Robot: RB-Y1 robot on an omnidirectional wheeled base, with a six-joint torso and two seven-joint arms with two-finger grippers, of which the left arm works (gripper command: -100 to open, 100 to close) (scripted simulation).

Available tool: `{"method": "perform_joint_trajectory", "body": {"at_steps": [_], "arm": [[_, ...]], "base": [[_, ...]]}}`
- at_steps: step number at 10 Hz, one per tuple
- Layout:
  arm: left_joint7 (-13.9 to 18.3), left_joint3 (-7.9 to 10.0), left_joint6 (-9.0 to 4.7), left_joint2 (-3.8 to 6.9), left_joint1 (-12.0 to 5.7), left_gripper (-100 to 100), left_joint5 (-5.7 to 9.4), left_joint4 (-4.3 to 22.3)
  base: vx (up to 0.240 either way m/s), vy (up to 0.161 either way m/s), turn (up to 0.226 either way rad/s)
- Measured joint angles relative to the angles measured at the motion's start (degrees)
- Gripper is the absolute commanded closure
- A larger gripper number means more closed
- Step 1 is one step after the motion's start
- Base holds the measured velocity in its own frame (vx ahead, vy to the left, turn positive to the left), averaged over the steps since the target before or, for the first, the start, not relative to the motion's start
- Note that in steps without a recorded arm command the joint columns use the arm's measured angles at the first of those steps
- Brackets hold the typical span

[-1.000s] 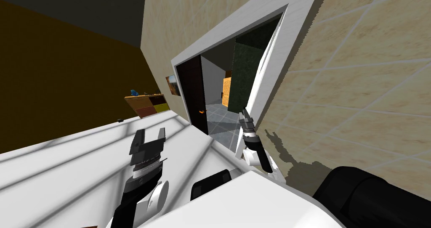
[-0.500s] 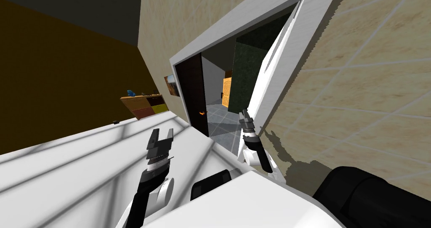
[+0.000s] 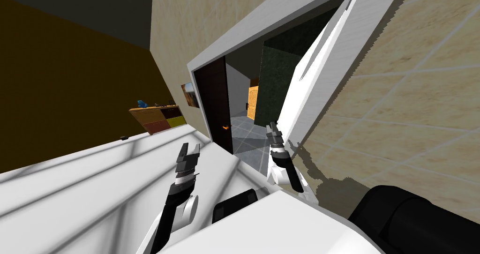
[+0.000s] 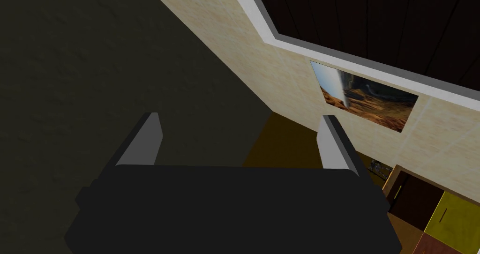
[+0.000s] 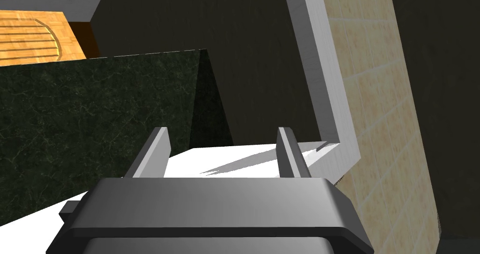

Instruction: Push the door open

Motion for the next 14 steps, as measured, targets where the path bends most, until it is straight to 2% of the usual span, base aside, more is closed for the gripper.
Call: {"method": "perform_joint_trajectory", "body": {"at_steps": [6,10,14], "arm": [[0.8,-2.33,-1.36,1.12,-3.12,-100,-1.12,8.2],[1.2,-4.33,-1.47,1.32,-5.13,-100,-2.13,13.0],[1.8,-6.07,-2.19,1.88,-7.20,-100,-2.94,18.4]], "base": [[0.097,0.048,-0.022],[0.099,0.049,-0.023],[0.091,0.056,-0.023]]}}
